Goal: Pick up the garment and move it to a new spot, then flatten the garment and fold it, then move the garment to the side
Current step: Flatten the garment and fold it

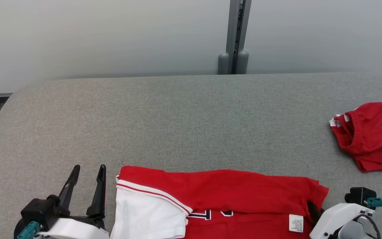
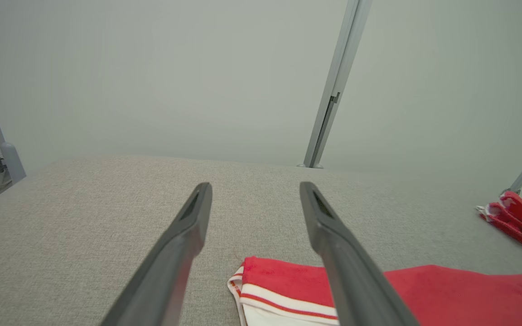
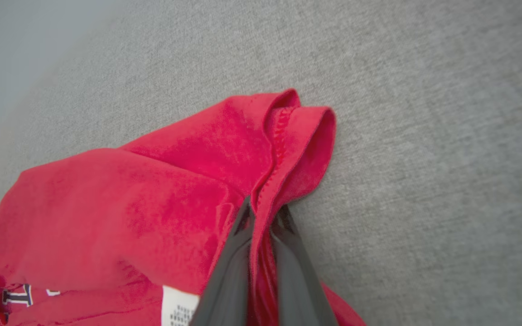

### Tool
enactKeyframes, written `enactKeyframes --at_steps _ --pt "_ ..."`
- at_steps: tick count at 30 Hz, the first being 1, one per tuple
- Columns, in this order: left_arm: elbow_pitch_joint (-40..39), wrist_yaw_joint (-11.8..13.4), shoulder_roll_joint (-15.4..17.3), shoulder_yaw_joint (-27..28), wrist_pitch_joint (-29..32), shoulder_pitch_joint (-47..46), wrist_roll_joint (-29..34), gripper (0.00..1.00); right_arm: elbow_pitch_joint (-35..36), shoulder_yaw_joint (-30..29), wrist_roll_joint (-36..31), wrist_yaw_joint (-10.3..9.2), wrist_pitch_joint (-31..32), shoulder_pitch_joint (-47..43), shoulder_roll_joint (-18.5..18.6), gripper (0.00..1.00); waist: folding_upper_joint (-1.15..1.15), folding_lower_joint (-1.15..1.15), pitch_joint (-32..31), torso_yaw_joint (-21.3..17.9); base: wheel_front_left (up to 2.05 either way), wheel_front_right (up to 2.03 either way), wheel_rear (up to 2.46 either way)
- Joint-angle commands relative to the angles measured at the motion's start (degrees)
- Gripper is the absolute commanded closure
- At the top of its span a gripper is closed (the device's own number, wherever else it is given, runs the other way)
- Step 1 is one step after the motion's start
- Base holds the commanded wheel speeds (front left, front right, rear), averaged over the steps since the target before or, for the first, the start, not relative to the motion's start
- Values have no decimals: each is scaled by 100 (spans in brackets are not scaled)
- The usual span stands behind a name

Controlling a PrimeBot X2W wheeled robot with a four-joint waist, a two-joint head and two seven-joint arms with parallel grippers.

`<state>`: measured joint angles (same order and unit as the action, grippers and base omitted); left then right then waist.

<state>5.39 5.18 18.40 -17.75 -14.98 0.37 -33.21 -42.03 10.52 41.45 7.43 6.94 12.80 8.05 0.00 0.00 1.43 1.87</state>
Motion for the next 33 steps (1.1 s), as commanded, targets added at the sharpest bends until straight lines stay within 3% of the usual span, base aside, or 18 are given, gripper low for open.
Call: enactKeyframes --at_steps 1,18,23,33 --pt "8 3 12 -1 -27 -120 45 0 -1 65 45 12 -39 50 27 100 0 0 2 4 0 0 0" --pt "-84 80 -119 163 -28 -9 120 0 270 -289 25 6 -271 435 1118 100 0 0 -66 -137 0 0 0" --pt "-115 53 -265 282 -28 56 197 0 713 -293 124 7 -92 368 949 100 0 0 -170 -110 0 0 0" --pt "-129 -111 -580 541 -27 213 503 0 2396 -114 491 7 638 -22 512 100 0 0 -328 136 0 0 0"
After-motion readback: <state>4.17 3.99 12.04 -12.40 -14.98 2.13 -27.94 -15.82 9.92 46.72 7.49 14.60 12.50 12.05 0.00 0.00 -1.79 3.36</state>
